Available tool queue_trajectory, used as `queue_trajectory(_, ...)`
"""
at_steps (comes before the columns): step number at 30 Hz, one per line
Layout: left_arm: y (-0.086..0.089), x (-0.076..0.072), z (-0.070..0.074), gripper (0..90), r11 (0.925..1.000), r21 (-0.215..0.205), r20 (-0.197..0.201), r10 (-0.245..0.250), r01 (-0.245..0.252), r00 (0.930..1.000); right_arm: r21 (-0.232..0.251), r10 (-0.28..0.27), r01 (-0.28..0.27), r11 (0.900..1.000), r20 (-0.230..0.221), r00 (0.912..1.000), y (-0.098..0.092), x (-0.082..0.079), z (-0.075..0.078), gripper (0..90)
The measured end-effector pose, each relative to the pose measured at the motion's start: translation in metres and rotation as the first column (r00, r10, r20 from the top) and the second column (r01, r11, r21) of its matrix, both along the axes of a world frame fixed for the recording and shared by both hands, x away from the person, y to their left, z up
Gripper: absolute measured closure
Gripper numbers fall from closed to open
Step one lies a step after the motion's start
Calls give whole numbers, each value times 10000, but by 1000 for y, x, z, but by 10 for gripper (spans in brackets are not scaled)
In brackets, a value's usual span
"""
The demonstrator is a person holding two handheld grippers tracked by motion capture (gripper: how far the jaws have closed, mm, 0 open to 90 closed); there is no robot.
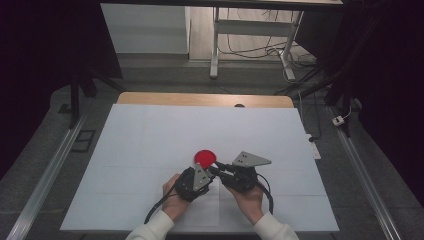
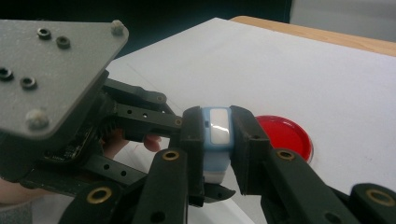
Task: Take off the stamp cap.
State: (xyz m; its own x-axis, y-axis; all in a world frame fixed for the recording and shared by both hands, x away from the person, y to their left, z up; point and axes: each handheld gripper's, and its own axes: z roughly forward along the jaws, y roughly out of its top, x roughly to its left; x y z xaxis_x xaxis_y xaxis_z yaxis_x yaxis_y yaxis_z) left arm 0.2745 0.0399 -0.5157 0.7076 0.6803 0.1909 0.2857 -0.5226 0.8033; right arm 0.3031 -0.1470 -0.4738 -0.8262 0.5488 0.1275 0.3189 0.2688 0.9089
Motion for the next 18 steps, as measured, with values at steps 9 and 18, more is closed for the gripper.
queue_trajectory(9,13,7,-13,654,9988,-151,-756,458,-470,9961,646,-551,511,9966,612,9966,-14,-1,18,751)
queue_trajectory(18,13,5,-6,653,9979,-551,-575,322,-354,9978,703,-609,576,9959,456,9971,-20,3,18,751)
